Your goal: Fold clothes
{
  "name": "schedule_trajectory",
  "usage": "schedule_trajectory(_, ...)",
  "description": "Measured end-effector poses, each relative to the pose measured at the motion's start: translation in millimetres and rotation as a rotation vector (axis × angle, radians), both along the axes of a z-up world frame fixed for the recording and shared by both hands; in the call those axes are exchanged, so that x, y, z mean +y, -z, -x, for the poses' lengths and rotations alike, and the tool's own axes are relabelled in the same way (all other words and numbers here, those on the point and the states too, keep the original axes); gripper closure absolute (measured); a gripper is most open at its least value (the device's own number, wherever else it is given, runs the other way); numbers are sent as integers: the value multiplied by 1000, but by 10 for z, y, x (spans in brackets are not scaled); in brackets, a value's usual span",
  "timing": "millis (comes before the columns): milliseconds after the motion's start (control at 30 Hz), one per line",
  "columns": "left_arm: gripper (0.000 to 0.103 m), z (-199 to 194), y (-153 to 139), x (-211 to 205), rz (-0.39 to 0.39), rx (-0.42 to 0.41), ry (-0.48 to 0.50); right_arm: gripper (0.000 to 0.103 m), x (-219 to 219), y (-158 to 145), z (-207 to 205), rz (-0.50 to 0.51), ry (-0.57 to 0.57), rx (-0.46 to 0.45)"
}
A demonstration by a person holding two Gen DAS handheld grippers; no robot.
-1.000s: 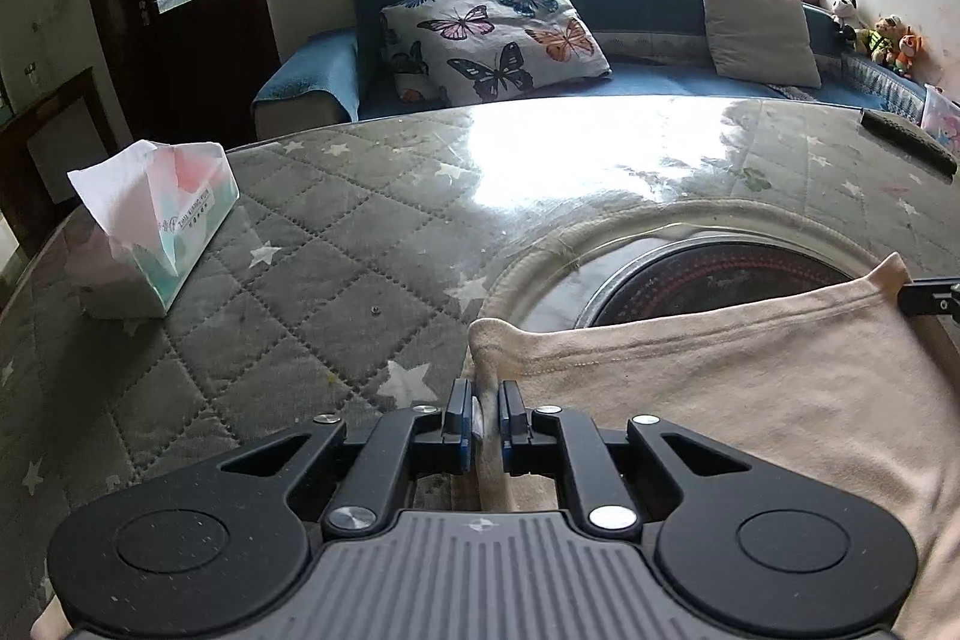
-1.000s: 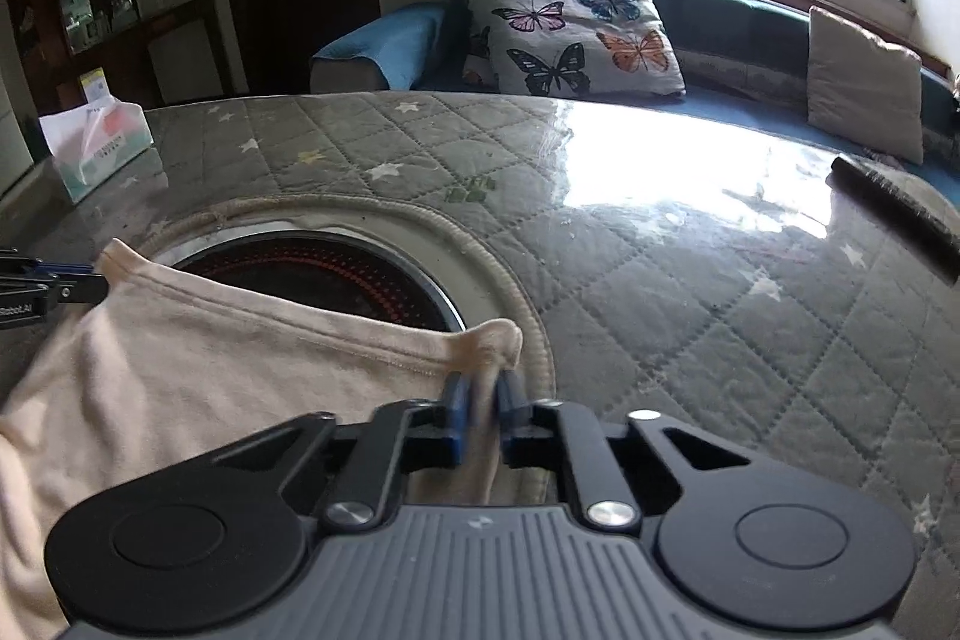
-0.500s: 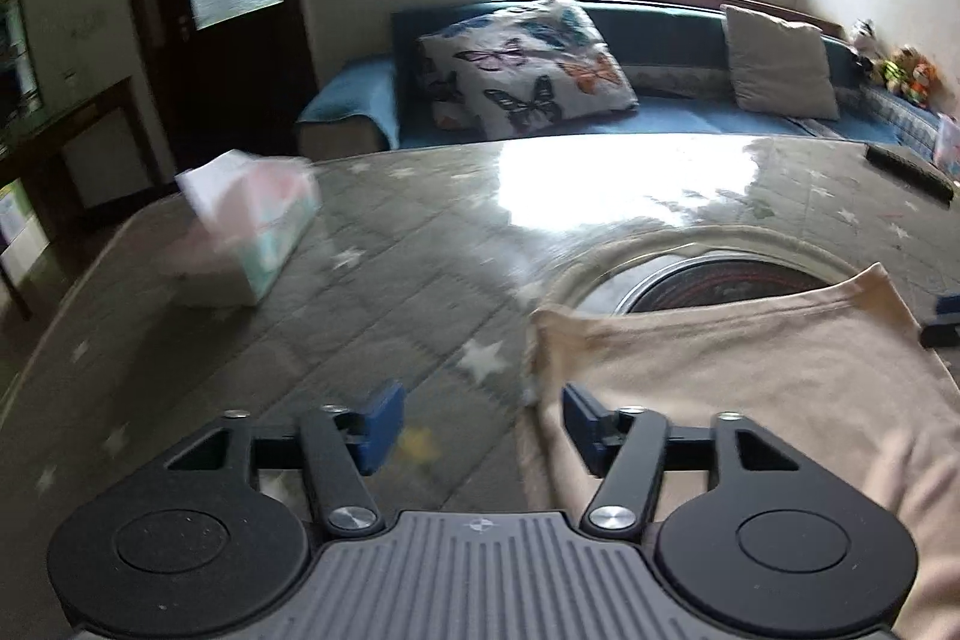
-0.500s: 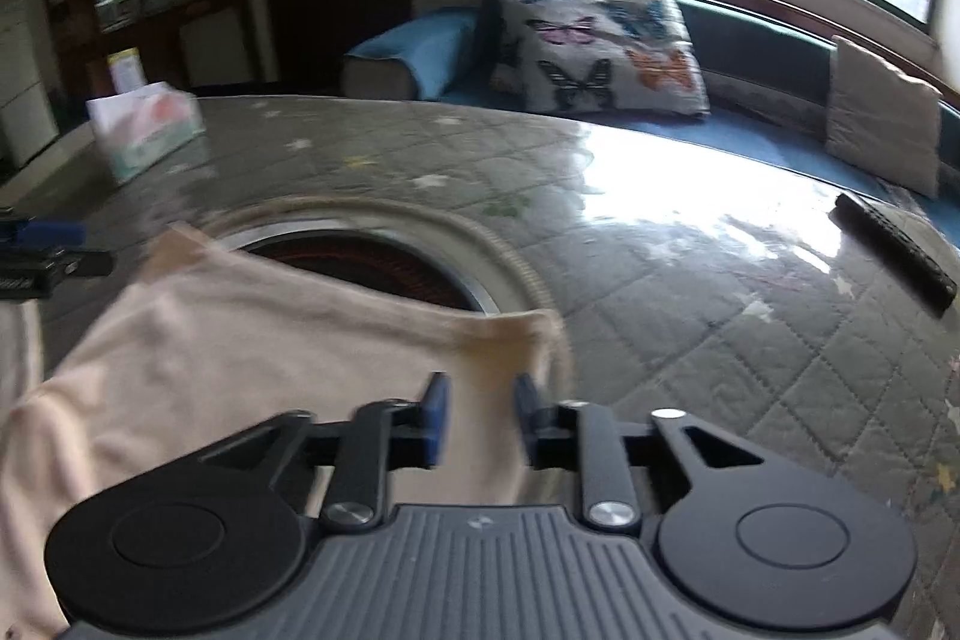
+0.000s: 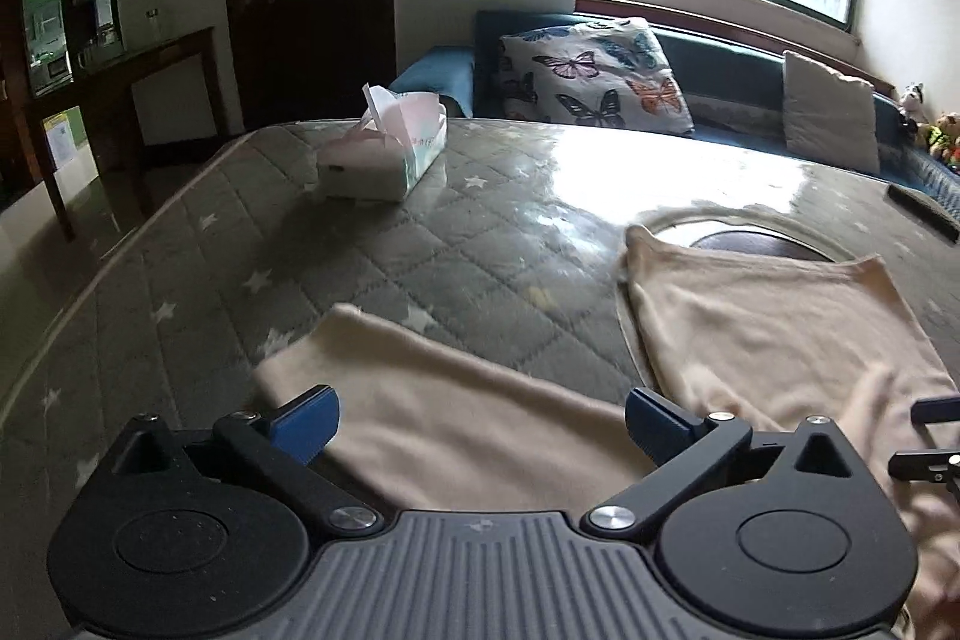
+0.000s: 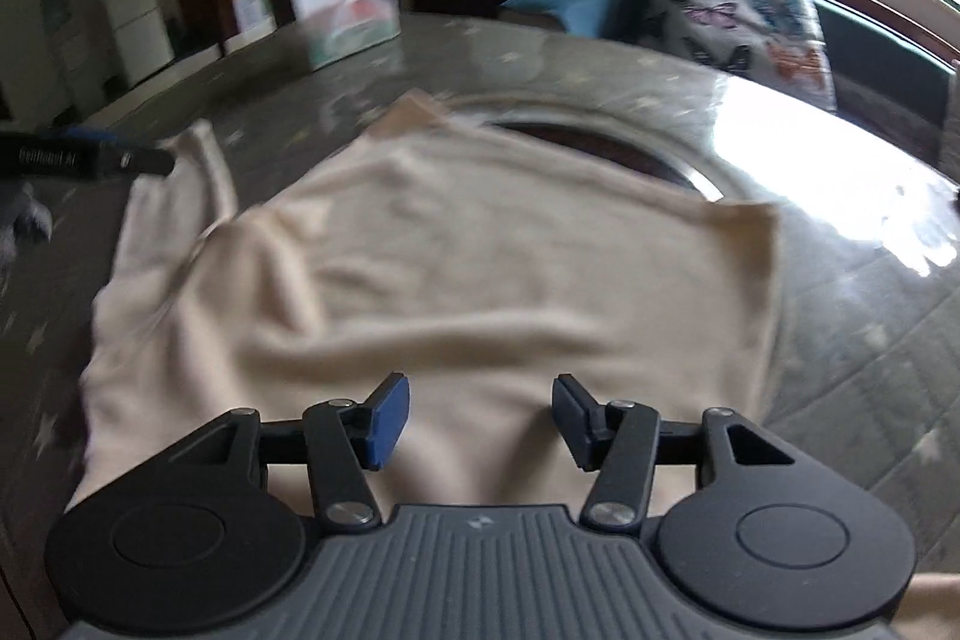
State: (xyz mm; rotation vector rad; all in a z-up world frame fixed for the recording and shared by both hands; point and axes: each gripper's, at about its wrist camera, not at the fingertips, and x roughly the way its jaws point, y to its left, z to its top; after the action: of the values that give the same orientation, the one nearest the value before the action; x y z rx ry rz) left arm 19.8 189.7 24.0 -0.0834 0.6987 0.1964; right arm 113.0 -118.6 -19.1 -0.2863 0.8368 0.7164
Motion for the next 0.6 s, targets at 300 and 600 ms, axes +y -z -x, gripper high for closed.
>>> schedule_trajectory(300, 0, 388, 61, -682, -46, -13, 172, 40, -117, -86, 659, 30, -124, -45)
schedule_trajectory(600, 0, 692, 241, -1217, -139, 23, 341, 47, -274, -183, 1090, 10, -204, -58)
